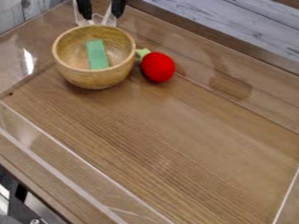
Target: Put the green block in the brown bowl
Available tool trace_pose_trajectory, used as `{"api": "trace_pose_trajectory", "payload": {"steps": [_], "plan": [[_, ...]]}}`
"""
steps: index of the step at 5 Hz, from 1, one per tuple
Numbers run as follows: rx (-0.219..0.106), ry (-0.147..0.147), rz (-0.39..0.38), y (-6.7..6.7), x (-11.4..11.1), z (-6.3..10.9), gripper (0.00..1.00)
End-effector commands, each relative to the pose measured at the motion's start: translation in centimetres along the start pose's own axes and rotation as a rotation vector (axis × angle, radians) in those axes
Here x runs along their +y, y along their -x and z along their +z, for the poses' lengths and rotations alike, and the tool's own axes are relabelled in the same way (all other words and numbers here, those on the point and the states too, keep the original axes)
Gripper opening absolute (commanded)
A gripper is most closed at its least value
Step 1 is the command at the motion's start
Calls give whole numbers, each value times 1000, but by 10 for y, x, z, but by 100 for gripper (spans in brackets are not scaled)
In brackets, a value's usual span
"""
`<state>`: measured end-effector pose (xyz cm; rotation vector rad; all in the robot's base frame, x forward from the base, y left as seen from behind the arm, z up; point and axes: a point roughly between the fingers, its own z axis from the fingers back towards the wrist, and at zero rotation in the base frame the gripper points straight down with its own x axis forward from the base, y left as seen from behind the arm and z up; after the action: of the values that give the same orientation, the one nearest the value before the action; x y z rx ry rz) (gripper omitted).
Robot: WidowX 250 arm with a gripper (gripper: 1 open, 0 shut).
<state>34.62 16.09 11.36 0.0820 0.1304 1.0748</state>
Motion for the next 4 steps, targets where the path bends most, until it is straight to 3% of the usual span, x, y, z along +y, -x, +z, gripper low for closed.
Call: {"api": "trace_pose_trajectory", "payload": {"steps": [1, 2, 4], "plan": [[-64, 59, -12, 13, 2, 53, 100], [-51, 54, -31, 22, -3, 67, 100], [-50, 18, -100, 39, -28, 49, 100]]}}
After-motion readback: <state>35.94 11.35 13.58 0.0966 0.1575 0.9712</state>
